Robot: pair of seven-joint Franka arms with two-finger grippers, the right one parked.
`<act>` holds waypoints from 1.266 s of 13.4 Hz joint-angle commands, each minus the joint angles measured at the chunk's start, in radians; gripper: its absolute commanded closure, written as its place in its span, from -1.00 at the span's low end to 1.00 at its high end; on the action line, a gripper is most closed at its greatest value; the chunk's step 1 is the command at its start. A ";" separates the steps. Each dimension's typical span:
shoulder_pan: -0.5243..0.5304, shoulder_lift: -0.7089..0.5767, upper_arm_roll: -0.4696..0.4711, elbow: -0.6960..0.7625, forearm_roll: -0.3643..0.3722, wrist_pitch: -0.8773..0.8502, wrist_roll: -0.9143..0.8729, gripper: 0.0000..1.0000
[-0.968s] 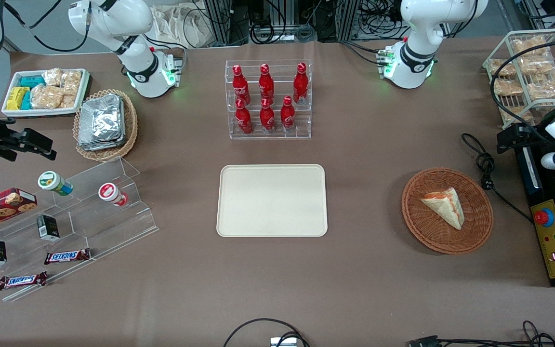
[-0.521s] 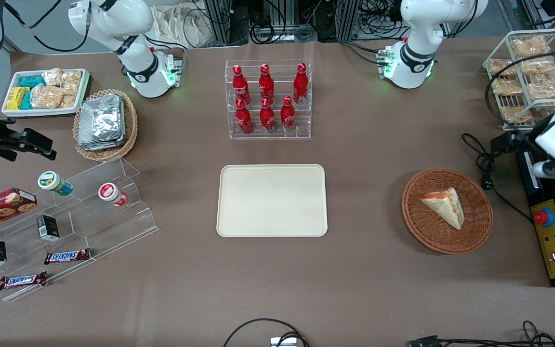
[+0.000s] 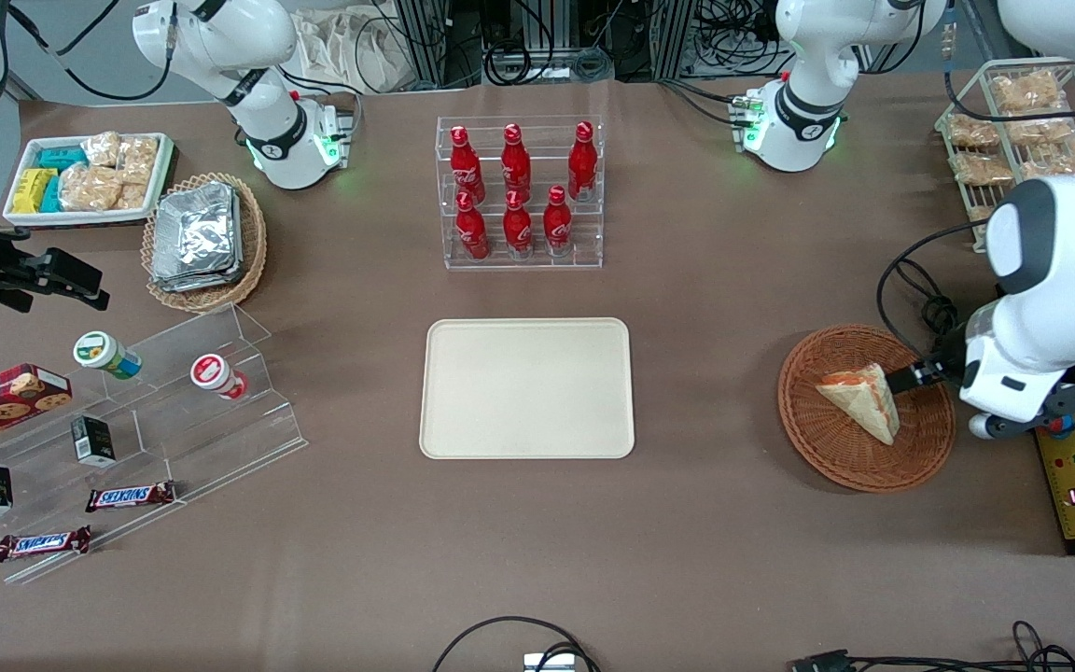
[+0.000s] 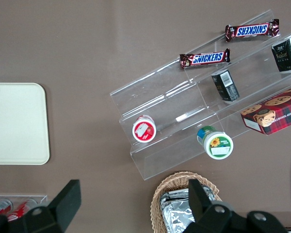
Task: Place sandwich from basket to tray
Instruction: 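Lower the left gripper onto the wrapped sandwich and close it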
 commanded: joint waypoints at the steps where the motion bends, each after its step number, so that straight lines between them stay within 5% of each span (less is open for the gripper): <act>1: -0.025 -0.016 0.035 -0.100 0.014 0.112 -0.141 -1.00; 7: -0.037 -0.010 0.072 -0.334 0.011 0.405 -0.300 -1.00; 14: -0.051 0.079 0.074 -0.364 0.011 0.548 -0.357 -0.96; 15: -0.048 0.079 0.072 -0.364 0.011 0.548 -0.357 -0.71; 16: -0.043 0.079 0.072 -0.364 0.011 0.547 -0.361 0.01; 17: -0.042 0.079 0.070 -0.362 0.013 0.547 -0.361 0.52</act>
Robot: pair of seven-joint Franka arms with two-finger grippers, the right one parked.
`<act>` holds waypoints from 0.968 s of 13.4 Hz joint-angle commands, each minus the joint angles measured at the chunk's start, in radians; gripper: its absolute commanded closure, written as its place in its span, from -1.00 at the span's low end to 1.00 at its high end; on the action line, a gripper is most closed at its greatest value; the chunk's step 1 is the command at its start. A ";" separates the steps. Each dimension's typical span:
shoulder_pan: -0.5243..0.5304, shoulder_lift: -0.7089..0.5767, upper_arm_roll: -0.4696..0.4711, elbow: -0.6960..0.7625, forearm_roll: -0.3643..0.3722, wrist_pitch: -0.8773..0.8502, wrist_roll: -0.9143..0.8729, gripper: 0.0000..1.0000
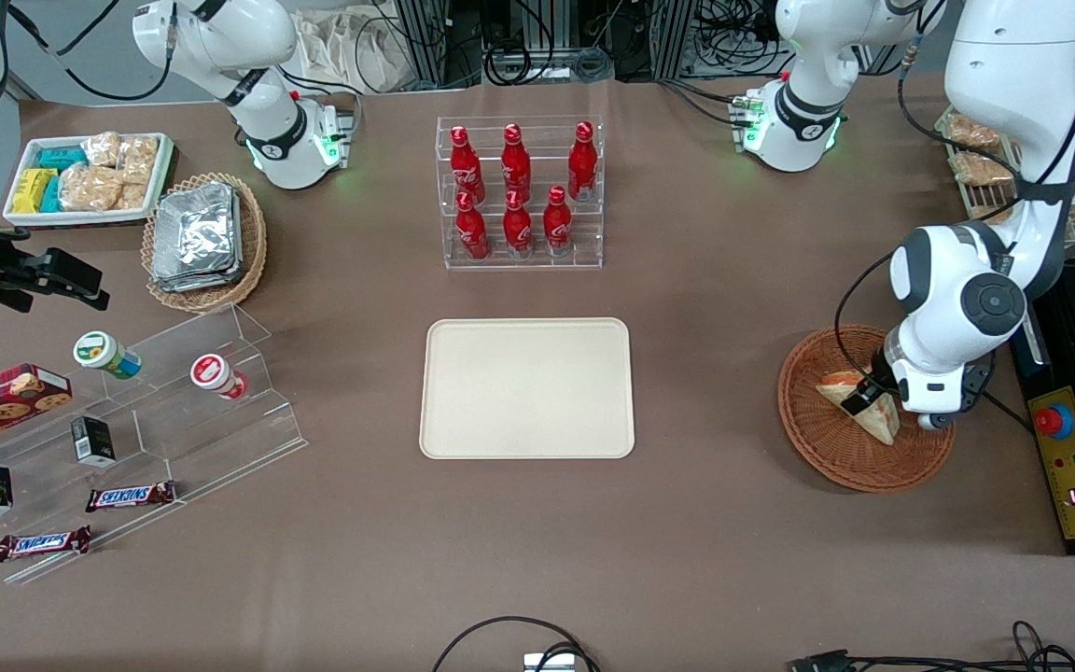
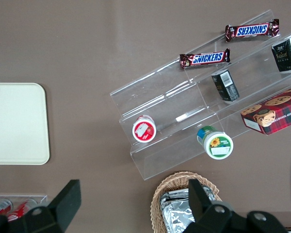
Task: Place sandwich from basket to tray
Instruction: 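Lower the left gripper onto the wrapped sandwich and close it, then lift the sandwich out of the basket and carry it toward the tray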
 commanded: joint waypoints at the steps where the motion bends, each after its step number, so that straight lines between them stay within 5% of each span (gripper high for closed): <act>1: -0.009 -0.006 0.011 0.002 0.013 0.007 -0.017 0.86; 2: -0.010 -0.014 0.010 0.004 0.016 0.003 -0.014 1.00; 6: -0.022 -0.090 -0.005 0.053 0.067 -0.155 -0.019 1.00; 11: -0.022 -0.117 -0.269 0.355 0.110 -0.610 -0.032 1.00; 13: -0.022 -0.103 -0.393 0.375 0.099 -0.625 -0.063 1.00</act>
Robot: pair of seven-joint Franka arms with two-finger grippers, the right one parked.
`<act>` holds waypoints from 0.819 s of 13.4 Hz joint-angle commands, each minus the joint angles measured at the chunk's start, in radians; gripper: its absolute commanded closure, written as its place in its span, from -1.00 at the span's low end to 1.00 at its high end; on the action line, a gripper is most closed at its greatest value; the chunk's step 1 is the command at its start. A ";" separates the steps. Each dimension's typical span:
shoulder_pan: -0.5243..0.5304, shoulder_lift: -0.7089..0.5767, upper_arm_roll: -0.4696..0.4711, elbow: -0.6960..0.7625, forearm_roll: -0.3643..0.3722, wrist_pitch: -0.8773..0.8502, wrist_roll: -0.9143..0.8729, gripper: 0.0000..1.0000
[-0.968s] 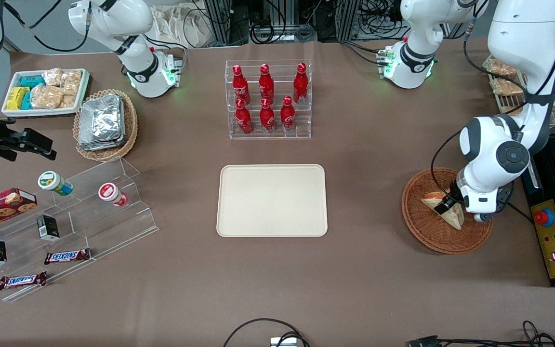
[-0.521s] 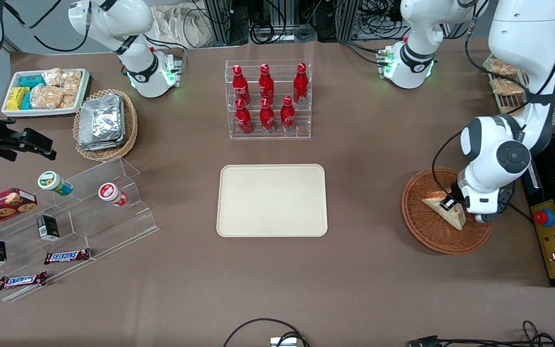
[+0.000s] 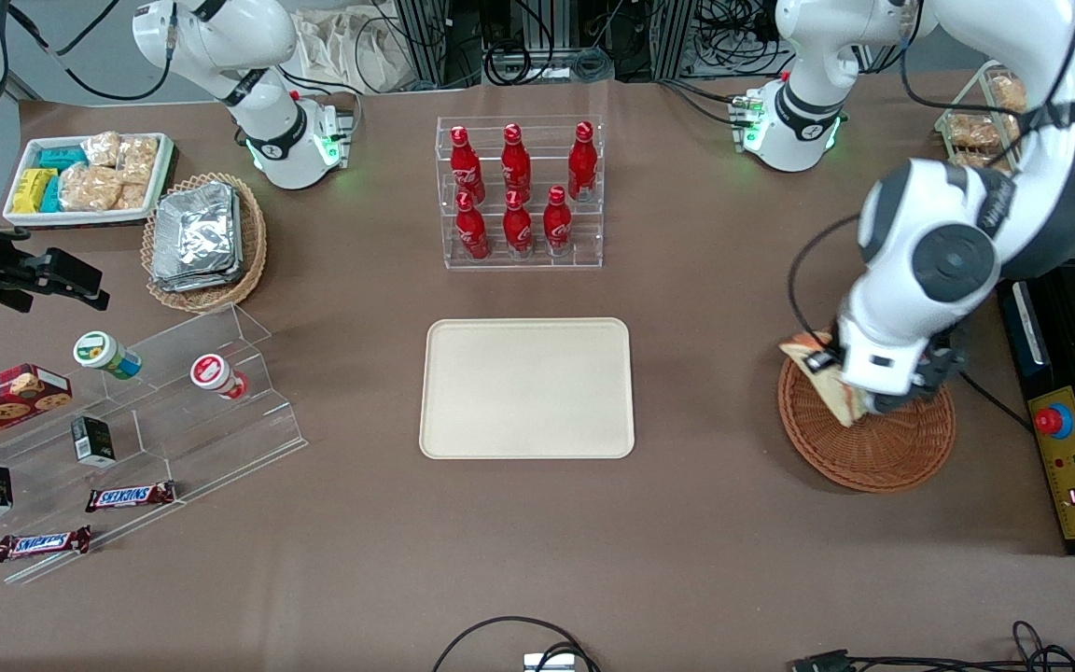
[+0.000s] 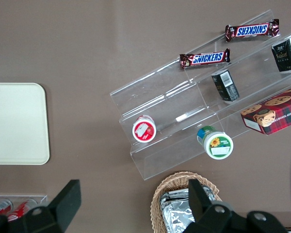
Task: Place sandwich from basket to tray
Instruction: 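Lift the sandwich out of the basket and carry it toward the tray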
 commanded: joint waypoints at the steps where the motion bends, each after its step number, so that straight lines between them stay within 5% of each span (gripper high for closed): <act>1: -0.001 0.052 -0.142 0.042 0.014 -0.028 -0.050 1.00; 5: -0.003 0.150 -0.318 0.042 0.028 0.044 -0.087 1.00; 9: -0.090 0.247 -0.333 0.042 0.054 0.141 -0.127 1.00; 11: -0.130 0.316 -0.331 0.043 0.161 0.194 -0.219 1.00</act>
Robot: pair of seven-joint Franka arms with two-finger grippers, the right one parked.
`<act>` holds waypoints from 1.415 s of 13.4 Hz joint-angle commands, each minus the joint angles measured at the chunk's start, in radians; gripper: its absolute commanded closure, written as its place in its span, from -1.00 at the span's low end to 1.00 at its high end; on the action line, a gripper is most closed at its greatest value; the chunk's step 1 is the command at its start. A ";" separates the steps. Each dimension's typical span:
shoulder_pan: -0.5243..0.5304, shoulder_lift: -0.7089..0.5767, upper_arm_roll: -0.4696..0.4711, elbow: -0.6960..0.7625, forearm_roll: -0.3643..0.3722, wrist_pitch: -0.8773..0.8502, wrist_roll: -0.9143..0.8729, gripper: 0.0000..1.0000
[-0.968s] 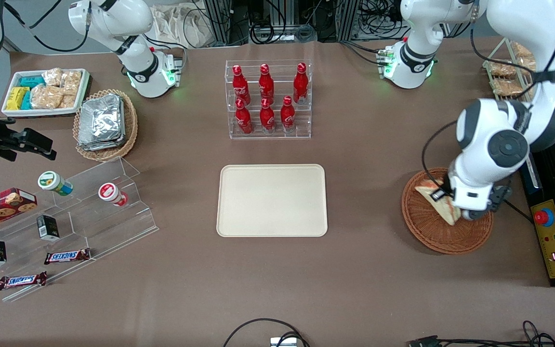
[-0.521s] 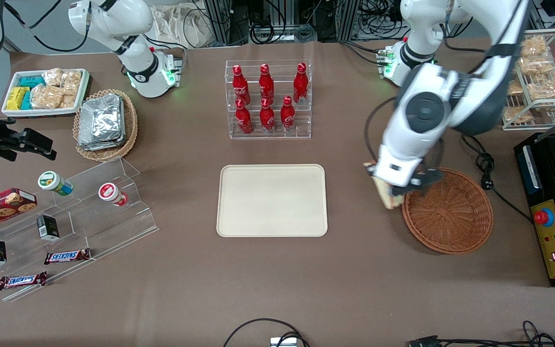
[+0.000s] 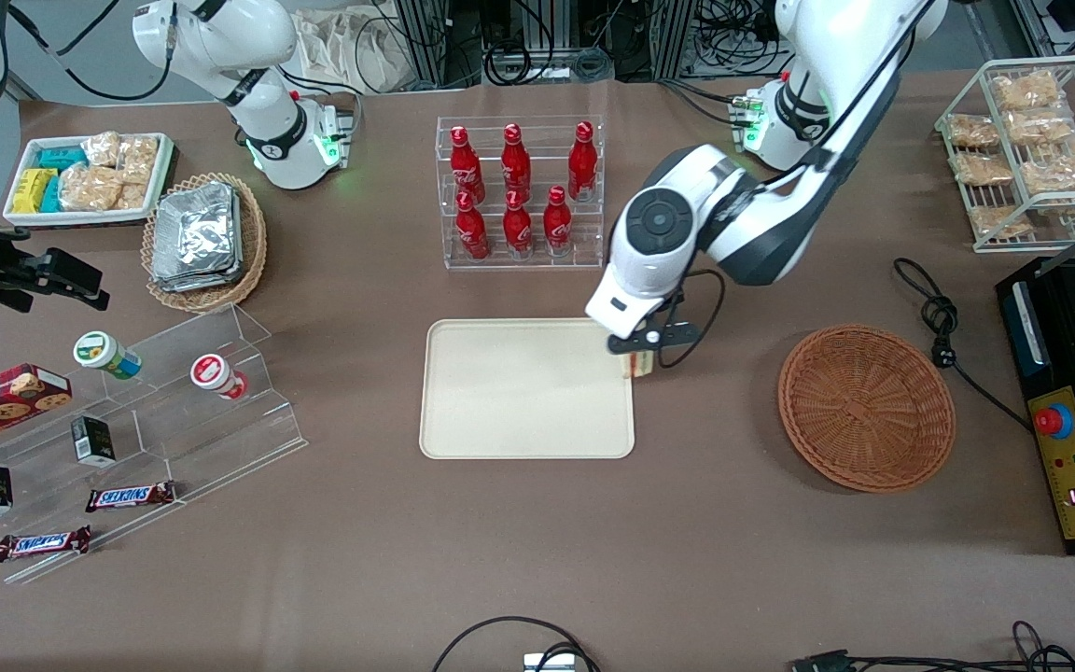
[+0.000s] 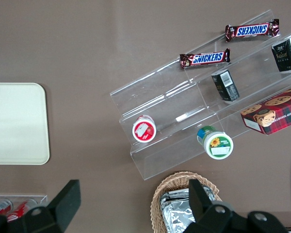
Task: Place sandwich from basket to tray
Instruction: 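Lower the sandwich onto the cream tray with the left gripper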
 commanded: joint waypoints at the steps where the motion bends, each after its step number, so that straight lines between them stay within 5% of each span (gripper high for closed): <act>1: -0.040 0.114 0.000 0.031 0.157 0.068 -0.137 1.00; 4: -0.049 0.189 -0.002 0.054 0.289 0.111 -0.229 1.00; 10: -0.060 0.224 -0.002 0.096 0.299 0.113 -0.222 0.98; 14: -0.098 0.266 0.006 0.154 0.305 0.111 -0.215 0.74; 17: -0.098 0.272 0.007 0.154 0.309 0.111 -0.212 0.32; 19: -0.098 0.287 0.006 0.154 0.386 0.111 -0.229 -0.99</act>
